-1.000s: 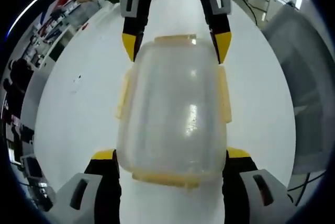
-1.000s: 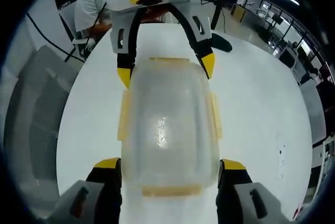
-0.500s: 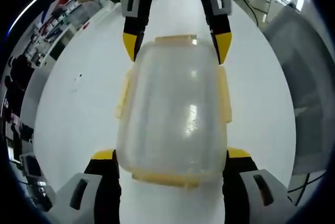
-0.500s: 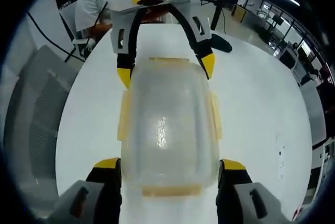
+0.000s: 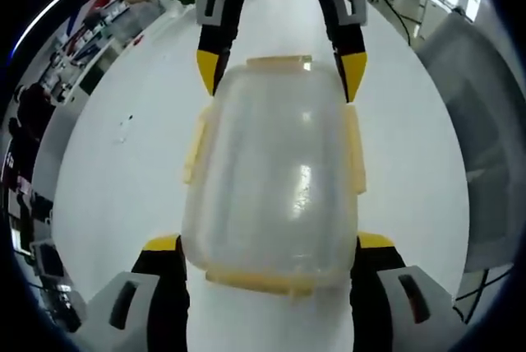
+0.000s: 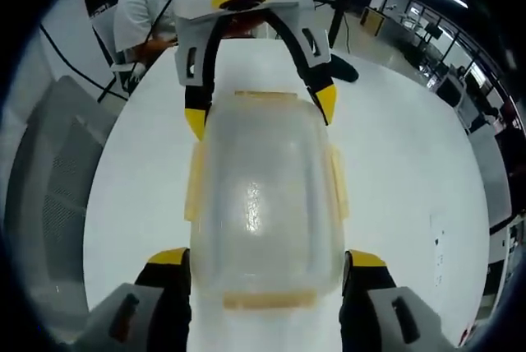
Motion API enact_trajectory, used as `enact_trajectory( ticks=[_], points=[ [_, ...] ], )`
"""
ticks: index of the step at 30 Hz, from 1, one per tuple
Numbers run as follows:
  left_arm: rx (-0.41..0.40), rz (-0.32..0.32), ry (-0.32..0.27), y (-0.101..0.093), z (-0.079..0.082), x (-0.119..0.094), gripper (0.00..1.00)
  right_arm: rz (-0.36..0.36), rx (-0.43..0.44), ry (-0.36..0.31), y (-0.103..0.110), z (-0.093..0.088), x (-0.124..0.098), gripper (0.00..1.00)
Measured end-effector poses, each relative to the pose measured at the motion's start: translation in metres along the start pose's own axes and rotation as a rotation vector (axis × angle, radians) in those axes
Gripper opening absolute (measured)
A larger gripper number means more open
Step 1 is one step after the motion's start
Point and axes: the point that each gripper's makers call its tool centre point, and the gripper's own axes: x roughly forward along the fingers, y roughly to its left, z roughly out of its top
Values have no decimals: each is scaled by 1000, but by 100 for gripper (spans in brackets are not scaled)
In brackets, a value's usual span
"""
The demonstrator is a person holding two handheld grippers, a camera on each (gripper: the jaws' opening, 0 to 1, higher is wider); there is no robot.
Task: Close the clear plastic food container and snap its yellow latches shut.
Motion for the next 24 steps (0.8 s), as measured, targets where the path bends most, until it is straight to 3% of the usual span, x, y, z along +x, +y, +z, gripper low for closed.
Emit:
enact_trajectory(
  ticks=[11, 24],
  points=[
    [5, 2, 1, 13, 3, 4, 80, -7, 8, -3, -12, -2, -1, 74],
    [-11, 8, 1, 12, 3, 6, 81, -14, -9, -5, -13, -4, 0, 75]
  ],
)
